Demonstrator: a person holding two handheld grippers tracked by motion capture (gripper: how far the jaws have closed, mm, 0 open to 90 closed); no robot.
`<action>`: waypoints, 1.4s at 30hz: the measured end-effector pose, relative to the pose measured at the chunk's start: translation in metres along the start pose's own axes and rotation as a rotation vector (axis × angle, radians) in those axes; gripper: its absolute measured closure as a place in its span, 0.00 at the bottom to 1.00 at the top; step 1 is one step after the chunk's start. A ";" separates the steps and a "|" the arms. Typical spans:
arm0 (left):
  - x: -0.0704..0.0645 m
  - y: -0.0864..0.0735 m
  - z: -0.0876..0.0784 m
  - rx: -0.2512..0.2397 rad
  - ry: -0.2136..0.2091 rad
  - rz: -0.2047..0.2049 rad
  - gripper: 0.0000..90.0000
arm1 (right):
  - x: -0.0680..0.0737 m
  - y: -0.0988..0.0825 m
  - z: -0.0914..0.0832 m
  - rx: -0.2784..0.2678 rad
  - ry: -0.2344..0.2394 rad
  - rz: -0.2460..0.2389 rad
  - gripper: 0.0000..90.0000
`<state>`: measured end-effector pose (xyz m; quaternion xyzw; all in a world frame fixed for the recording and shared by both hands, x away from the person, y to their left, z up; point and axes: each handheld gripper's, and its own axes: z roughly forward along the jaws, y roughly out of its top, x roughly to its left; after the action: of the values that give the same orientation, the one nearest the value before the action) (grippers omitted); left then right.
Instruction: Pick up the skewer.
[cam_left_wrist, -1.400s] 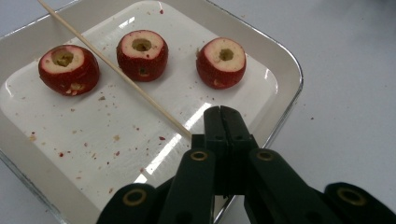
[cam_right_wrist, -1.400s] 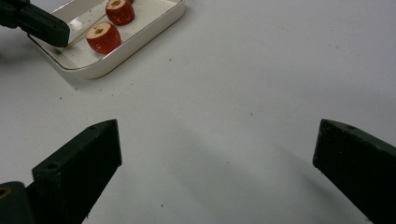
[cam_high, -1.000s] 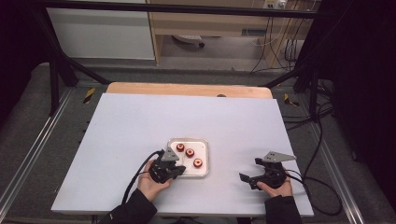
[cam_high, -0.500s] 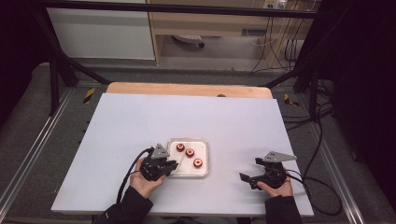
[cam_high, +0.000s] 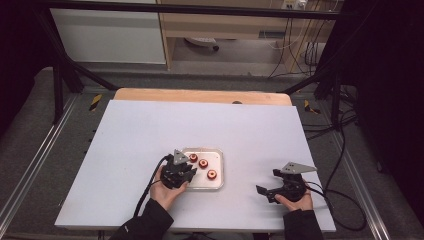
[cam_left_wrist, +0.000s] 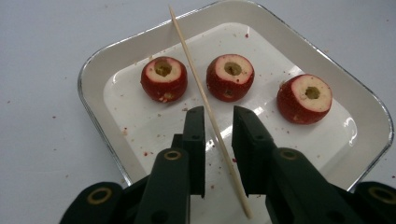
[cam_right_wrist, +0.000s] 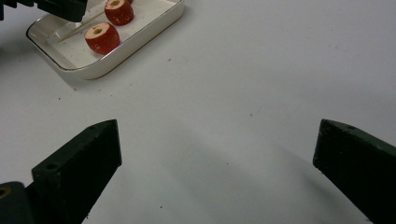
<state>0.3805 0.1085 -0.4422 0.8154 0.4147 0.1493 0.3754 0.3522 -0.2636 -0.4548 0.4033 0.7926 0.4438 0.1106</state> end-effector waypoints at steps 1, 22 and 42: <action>-0.001 0.000 0.001 -0.001 0.004 0.003 0.85 | 0.000 0.000 0.000 0.002 0.001 0.002 0.02; -0.007 -0.006 0.007 -0.012 0.079 -0.078 0.98 | 0.000 0.000 0.000 -0.004 0.005 0.002 0.02; 0.010 -0.009 -0.017 -0.052 -0.015 -0.022 0.98 | 0.004 0.002 0.002 0.011 0.001 -0.023 0.01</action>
<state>0.3723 0.1283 -0.4387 0.8017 0.4168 0.1501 0.4012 0.3519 -0.2592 -0.4533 0.3944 0.7997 0.4383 0.1132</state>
